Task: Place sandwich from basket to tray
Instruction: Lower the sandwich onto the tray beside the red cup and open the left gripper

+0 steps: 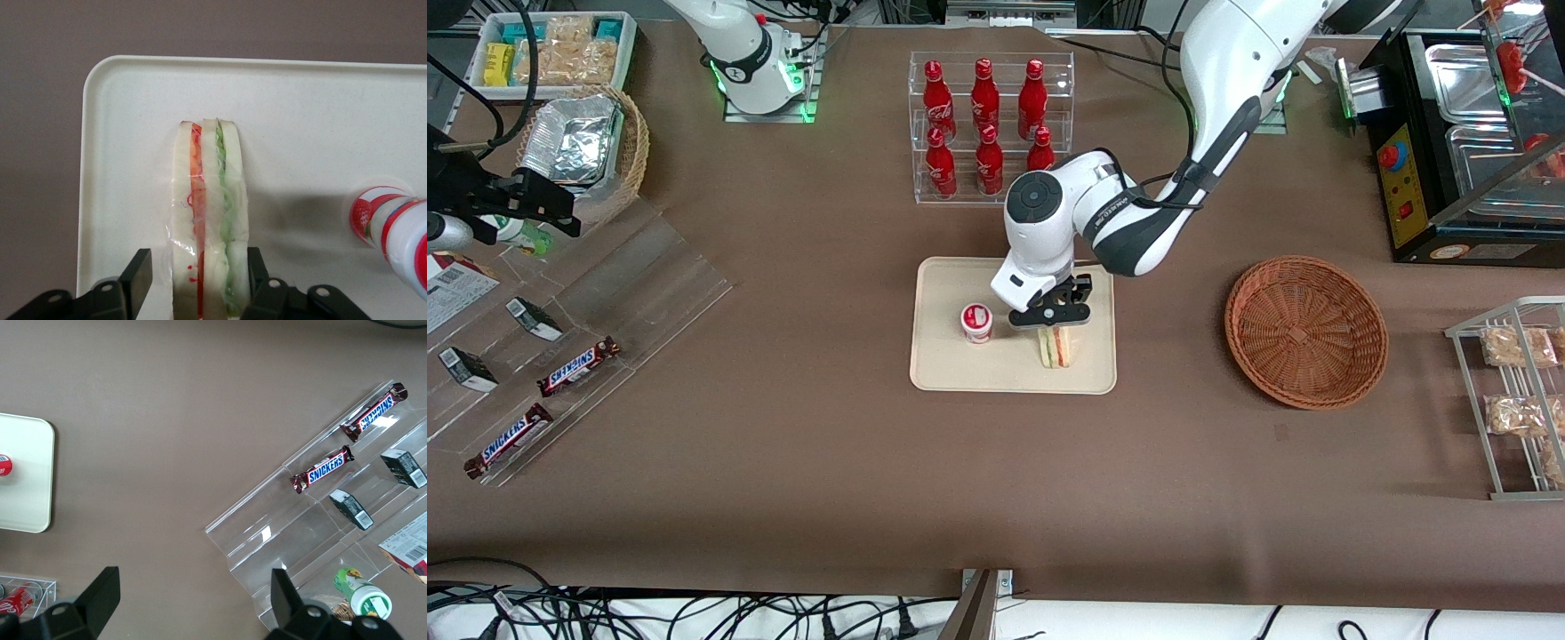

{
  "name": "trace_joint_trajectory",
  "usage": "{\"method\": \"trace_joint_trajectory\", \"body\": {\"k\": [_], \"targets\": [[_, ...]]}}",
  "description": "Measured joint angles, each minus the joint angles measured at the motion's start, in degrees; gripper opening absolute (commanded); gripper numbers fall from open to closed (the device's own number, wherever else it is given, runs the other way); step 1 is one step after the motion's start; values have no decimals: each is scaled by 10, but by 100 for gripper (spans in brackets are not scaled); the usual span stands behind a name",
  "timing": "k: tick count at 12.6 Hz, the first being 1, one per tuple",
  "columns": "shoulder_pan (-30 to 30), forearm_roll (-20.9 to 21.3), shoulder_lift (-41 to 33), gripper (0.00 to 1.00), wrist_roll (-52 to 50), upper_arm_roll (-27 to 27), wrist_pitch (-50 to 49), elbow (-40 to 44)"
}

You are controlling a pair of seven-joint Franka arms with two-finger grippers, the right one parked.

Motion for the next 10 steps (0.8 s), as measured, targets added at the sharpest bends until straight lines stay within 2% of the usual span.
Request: {"method": "trace_joint_trajectory", "body": {"k": [4,7,10], "targets": [[2,-5,-14,100,-27,-1,-3,13],[20,-47,-70,100,-26,-2,-61,41],[64,-104,-126,100,41,-2,-142,81]]}}
